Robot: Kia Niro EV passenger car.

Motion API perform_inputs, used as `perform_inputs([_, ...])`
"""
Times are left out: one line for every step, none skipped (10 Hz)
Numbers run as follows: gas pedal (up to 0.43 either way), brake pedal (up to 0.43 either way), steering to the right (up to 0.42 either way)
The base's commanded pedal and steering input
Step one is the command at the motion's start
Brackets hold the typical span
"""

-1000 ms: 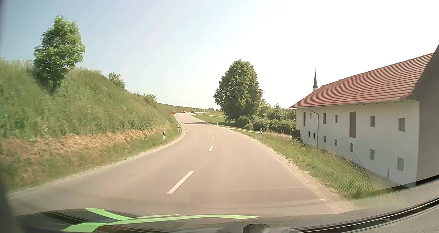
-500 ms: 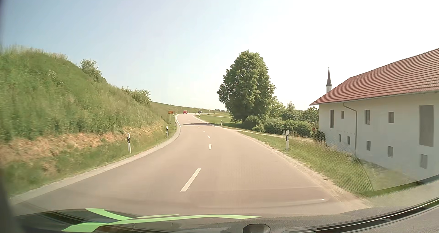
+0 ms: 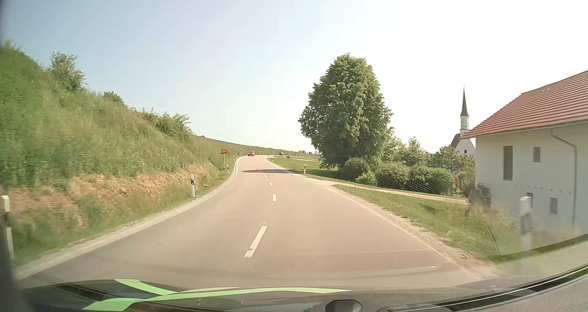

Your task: Follow the waypoints while adhering to traffic rules and regulations

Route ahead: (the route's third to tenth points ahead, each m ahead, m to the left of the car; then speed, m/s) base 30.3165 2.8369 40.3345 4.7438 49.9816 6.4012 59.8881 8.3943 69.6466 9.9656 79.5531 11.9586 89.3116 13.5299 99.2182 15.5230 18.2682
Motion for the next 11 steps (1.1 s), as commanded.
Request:
perform_inputs([0.118,0.0,-0.022])
perform_inputs([0.11,0.0,-0.022])
perform_inputs([0.11,0.0,-0.022])
perform_inputs([0.11,0.0,-0.024])
perform_inputs([0.11,0.0,-0.026])
perform_inputs([0.11,0.0,-0.028])
perform_inputs([0.11,0.0,-0.029])
perform_inputs([0.11,0.0,-0.03])
perform_inputs([0.118,0.0,-0.03])
perform_inputs([0.118,0.0,-0.031])
perform_inputs([0.13,0.0,-0.031])
